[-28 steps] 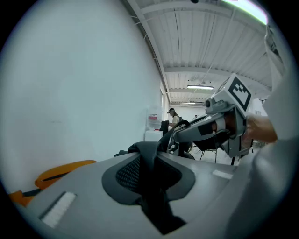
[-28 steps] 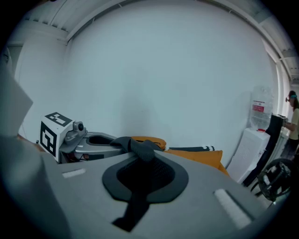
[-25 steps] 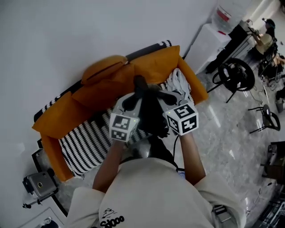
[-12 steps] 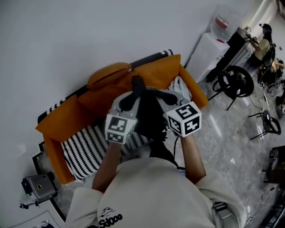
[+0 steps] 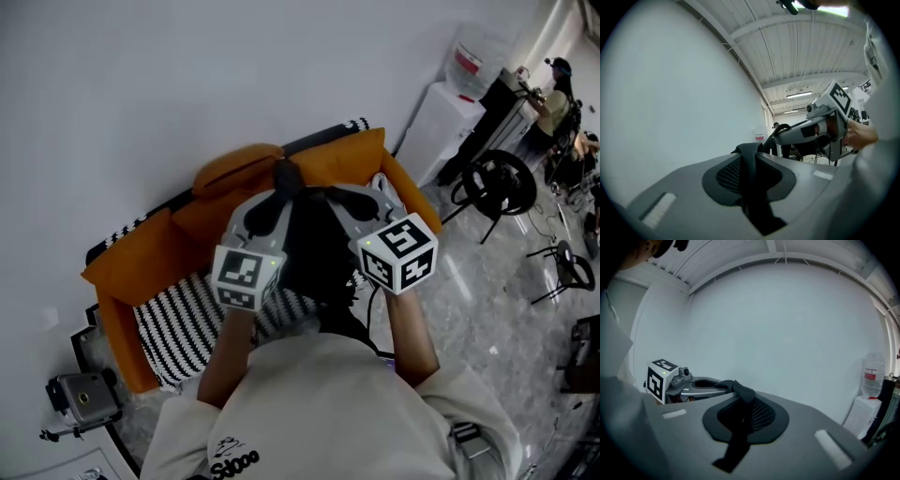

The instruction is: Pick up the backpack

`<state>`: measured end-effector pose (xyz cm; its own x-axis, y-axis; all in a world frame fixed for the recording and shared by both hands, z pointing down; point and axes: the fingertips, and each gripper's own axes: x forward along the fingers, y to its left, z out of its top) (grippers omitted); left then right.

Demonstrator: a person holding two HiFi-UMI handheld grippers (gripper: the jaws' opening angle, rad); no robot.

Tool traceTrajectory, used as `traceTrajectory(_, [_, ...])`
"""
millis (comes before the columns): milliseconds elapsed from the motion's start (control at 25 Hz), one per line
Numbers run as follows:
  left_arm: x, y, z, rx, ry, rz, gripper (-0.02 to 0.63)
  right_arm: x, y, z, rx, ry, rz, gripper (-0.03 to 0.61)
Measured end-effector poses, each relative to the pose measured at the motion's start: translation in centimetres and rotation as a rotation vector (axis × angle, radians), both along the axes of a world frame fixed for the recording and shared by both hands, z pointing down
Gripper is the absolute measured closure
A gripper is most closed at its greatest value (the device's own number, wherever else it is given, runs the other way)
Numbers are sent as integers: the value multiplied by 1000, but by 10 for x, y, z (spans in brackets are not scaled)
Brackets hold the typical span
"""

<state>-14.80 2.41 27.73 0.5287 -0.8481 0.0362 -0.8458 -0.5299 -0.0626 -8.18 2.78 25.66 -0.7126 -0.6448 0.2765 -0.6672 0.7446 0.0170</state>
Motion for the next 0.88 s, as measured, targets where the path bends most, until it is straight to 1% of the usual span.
traceTrajectory(160, [-9, 7, -14, 27, 15, -19, 548, -10, 6, -15, 29, -15, -23, 572])
traceTrajectory(320, [-10, 11, -26, 47, 18, -19, 548, -10, 10, -24, 48, -31, -27, 572])
traceTrajectory(640, [-13, 15, -38, 39, 21, -34, 548, -14, 15, -33, 83, -49, -62, 573])
traceTrajectory(880, [-13, 16, -37, 28, 17, -48, 548, -14, 14, -30, 83, -49, -79, 574])
